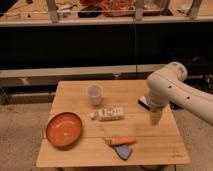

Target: Push the ceramic bowl across the table

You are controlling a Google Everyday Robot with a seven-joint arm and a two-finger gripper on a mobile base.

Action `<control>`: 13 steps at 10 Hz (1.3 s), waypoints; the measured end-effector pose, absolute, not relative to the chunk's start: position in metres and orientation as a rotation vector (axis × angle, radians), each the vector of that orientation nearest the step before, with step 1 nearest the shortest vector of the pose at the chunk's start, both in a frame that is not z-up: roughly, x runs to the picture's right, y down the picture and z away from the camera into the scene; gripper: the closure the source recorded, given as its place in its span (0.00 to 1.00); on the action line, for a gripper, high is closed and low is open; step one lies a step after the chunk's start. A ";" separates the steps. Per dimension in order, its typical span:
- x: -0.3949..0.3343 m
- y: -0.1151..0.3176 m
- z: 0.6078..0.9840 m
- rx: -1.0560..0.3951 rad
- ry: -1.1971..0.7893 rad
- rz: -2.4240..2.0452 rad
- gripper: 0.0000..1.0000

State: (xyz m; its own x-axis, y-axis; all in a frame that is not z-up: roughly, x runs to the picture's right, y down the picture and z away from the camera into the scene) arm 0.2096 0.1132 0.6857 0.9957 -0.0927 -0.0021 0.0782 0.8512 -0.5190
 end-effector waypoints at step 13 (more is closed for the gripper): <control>0.053 0.131 0.708 -0.521 -0.063 -0.359 0.20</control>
